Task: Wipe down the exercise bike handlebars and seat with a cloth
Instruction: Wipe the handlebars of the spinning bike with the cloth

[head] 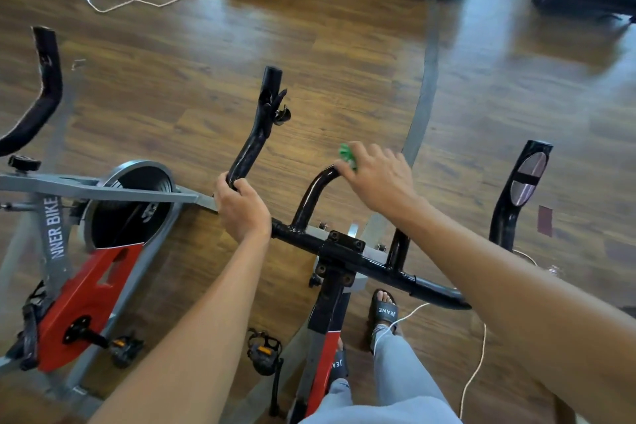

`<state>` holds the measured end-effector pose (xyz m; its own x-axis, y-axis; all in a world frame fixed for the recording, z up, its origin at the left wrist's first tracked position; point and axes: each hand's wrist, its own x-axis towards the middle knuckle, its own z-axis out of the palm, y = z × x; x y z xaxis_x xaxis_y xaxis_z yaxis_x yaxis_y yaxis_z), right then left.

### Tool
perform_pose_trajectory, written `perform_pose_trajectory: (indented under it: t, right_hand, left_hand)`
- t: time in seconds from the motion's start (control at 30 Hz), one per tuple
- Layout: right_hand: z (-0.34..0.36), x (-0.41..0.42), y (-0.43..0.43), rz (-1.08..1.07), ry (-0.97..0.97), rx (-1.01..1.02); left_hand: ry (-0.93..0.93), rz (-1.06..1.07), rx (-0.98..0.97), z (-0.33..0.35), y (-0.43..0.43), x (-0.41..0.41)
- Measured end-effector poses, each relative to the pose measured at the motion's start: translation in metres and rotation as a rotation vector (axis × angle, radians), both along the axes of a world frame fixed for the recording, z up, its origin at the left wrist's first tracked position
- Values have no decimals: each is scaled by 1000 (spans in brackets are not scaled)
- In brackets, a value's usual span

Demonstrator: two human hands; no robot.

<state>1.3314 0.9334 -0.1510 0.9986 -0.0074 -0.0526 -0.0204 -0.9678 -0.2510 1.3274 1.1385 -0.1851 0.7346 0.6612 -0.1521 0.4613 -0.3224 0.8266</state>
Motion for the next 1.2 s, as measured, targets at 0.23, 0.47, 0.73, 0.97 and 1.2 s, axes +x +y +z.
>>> perform_pose_trajectory:
  t: [0.23, 0.47, 0.73, 0.97, 1.2]
  right_hand:
    - [-25, -87, -12, -1020, 177, 1112]
    - [-23, -71, -17, -1075, 263, 1144]
    - [-6, -19, -29, -829, 339, 831]
    - [13, 33, 62, 330, 325, -194]
    - [13, 46, 119, 641, 879, -361]
  left_hand:
    - [2, 5, 1, 2, -4, 1]
    - [14, 14, 11, 2, -4, 1]
    - [12, 32, 39, 1, -7, 3]
    - [27, 35, 8, -1, -4, 7]
    - [3, 75, -15, -1, -2, 9]
